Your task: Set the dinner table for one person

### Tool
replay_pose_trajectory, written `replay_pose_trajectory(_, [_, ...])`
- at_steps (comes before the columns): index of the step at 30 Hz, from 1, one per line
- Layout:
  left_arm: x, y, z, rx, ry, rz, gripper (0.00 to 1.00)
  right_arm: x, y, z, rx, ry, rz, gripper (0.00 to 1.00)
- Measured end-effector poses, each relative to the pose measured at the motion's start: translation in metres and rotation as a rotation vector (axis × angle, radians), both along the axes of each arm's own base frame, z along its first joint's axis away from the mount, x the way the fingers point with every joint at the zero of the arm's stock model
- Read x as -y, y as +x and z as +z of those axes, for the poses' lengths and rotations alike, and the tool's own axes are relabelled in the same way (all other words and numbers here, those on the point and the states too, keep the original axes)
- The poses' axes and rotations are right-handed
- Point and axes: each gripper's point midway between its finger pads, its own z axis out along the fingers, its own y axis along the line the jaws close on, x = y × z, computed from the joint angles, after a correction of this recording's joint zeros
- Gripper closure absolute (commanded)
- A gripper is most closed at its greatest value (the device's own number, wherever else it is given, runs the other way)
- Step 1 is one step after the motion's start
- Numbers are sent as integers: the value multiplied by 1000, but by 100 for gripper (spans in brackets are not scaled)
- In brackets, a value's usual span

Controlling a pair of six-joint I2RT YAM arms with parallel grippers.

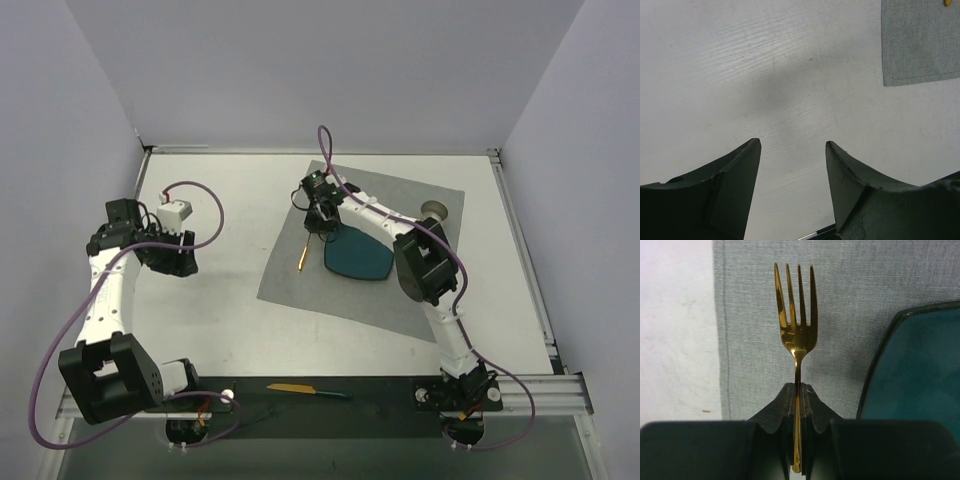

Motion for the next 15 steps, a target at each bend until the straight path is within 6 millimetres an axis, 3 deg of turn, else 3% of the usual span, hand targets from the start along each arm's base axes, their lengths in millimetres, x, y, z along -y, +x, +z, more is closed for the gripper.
replay_pose_trajectory(7, [0, 0, 0, 0, 0, 0, 35, 10, -4, -22, -56, -31, -13, 100])
replay_pose_trajectory(15, [0, 0, 0, 0, 0, 0, 35, 7, 6, -15, -41, -25, -12, 100])
